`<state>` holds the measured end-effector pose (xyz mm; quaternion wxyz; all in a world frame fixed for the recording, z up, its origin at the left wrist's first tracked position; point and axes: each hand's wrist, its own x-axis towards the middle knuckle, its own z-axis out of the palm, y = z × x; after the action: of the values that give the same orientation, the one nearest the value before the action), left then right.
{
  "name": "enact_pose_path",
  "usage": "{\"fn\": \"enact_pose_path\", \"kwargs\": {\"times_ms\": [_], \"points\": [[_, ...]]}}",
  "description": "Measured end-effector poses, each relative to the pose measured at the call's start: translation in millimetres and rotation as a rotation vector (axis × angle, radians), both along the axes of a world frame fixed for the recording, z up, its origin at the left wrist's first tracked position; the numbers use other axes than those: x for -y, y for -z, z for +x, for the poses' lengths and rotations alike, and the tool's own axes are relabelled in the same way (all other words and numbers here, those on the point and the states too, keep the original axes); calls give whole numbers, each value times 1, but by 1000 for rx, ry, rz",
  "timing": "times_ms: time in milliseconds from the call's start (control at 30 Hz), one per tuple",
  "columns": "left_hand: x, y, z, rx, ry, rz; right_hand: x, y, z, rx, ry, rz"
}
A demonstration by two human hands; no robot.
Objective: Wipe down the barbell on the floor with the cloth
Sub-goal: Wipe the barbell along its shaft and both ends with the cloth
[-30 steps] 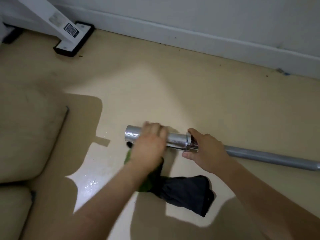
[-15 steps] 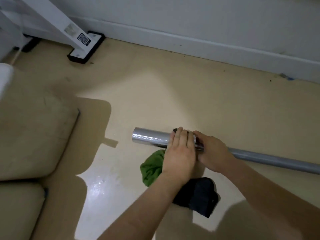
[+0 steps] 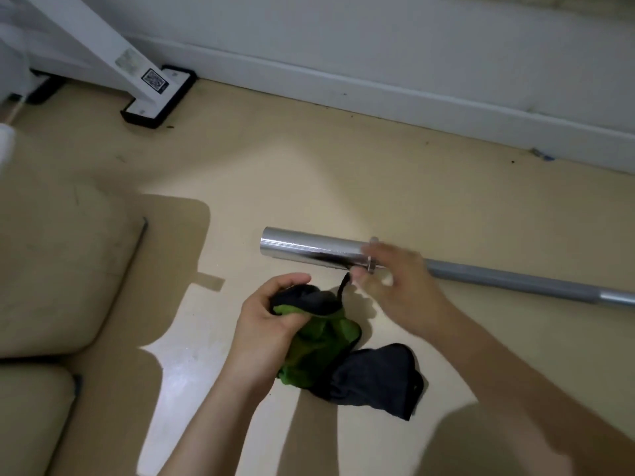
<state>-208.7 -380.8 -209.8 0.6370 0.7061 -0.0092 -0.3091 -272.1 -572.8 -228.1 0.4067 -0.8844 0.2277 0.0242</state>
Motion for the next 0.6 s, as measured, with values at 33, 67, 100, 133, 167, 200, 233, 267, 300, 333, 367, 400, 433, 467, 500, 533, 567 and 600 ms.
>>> {"fn": "enact_pose_path", "kwargs": {"times_ms": [33,67,100,133,167,200,233,267,300,333,367,400,433,467,500,533,567,600], "points": [[2,-8,1,-23,17,-93,-11,-12,-7,-105,-29,295],[3,-18,2,-47,49,-177,-20,-22,-14,-242,-85,574],[5,-26,5,-56,91,-234,-23,-26,-20,-318,-119,740],[5,-31,10,-34,145,-235,-22,-24,-24,-332,-122,819],[5,-33,18,20,206,-167,-19,-22,-25,-296,-75,820],[5,-34,27,117,273,-39,-17,-21,-22,-214,21,774],[4,-35,36,247,326,131,-15,-23,-18,-109,144,699],[4,-37,43,410,341,300,-12,-23,-13,24,258,585],[2,-40,45,606,311,432,-11,-28,-11,189,349,440],[-2,-41,44,798,254,477,-13,-35,-11,351,374,252],[-9,-40,40,953,204,468,-17,-44,-14,461,304,43],[-20,-36,31,1070,207,445,-23,-47,-22,489,175,-141],[-35,-27,18,1124,273,453,-29,-45,-34,409,13,-240],[-52,-17,4,1081,411,500,-35,-40,-47,230,-167,-264],[-69,-7,-8,972,591,568,-40,-36,-59,-24,-339,-219],[-83,-2,-18,801,805,671,-43,-31,-70,-272,-475,-124],[-95,5,-24,640,998,778,-45,-22,-79,-427,-530,-20],[-100,11,-28,591,1061,833,-48,-16,-81,-459,-503,59]]}}
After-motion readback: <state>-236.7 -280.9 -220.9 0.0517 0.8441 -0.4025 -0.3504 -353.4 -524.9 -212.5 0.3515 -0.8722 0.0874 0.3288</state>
